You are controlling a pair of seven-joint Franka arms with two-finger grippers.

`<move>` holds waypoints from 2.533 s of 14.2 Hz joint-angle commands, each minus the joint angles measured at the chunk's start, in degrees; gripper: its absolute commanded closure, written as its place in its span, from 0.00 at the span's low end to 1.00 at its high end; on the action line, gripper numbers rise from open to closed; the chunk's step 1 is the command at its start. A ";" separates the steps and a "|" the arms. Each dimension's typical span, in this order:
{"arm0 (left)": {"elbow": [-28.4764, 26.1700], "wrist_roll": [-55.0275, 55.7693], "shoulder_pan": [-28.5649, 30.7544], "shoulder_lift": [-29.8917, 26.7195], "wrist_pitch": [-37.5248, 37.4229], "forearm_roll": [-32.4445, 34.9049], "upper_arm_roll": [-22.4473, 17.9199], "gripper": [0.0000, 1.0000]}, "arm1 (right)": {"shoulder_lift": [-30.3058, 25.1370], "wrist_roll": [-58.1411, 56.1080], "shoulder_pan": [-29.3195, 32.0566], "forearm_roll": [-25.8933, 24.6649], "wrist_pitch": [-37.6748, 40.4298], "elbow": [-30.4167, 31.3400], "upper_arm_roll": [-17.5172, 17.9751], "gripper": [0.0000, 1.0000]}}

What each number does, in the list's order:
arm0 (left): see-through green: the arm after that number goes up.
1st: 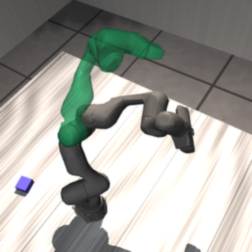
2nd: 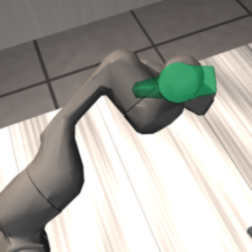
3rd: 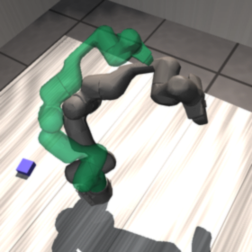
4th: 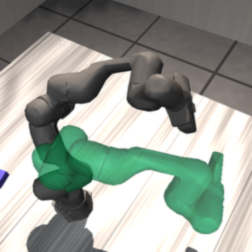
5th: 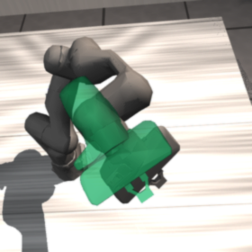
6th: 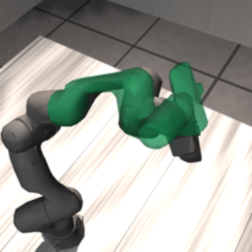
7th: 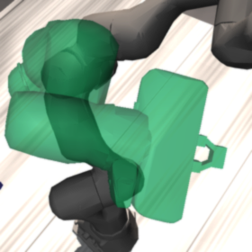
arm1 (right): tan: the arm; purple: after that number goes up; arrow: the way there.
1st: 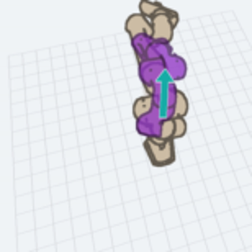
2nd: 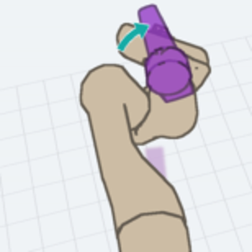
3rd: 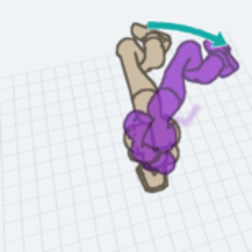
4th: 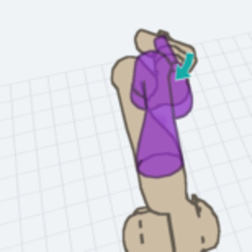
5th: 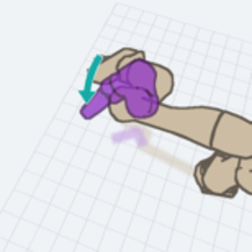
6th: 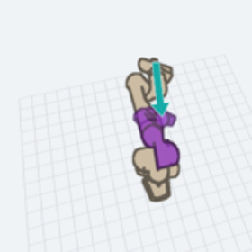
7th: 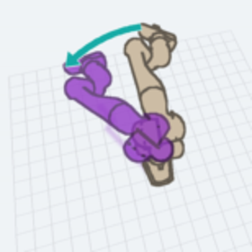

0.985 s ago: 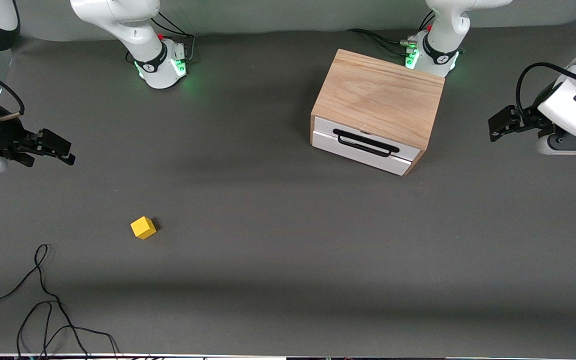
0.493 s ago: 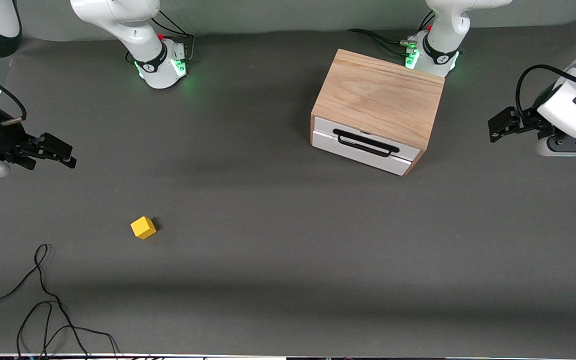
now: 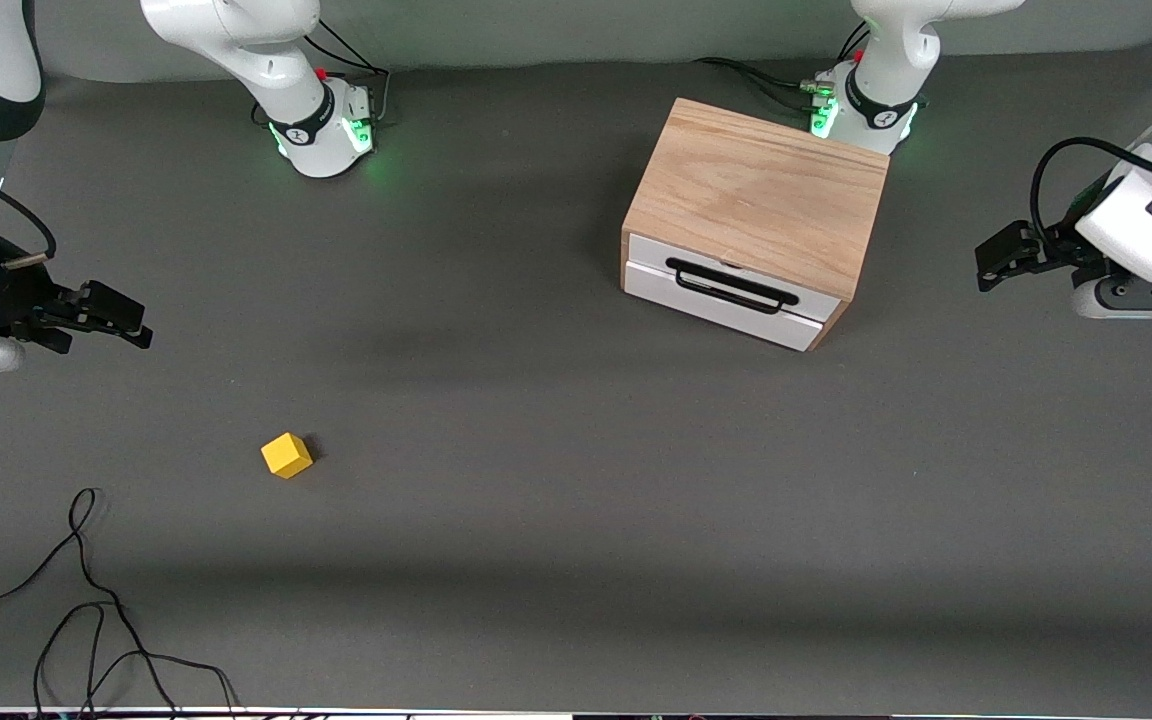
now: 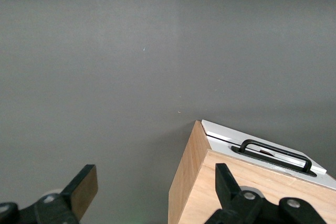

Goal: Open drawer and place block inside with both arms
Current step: 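Reach the right gripper to the yellow cube while the left gripper reaches the drawer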

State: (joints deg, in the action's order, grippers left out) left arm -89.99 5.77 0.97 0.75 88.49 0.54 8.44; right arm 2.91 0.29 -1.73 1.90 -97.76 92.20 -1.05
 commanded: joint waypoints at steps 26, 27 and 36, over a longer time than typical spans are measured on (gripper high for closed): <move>-2.21 17.65 -5.35 1.79 0.45 -0.98 0.52 0.02 | 18.97 -18.29 -0.82 -0.84 -22.56 6.59 -0.26 0.00; -2.21 21.61 -6.67 2.66 0.54 -0.98 0.52 0.02 | 19.15 -20.22 -0.47 -0.75 -22.56 7.20 -0.27 0.00; -2.12 57.66 -16.08 13.65 1.77 -2.30 0.52 0.02 | 24.68 -21.03 0.76 2.24 -29.58 8.53 -0.09 0.00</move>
State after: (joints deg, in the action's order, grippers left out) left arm -92.56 56.12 -13.05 12.34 89.58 -0.87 9.63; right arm 26.50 -18.56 -0.56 2.53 -125.96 101.07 -1.11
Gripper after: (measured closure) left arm 0.018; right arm 0.000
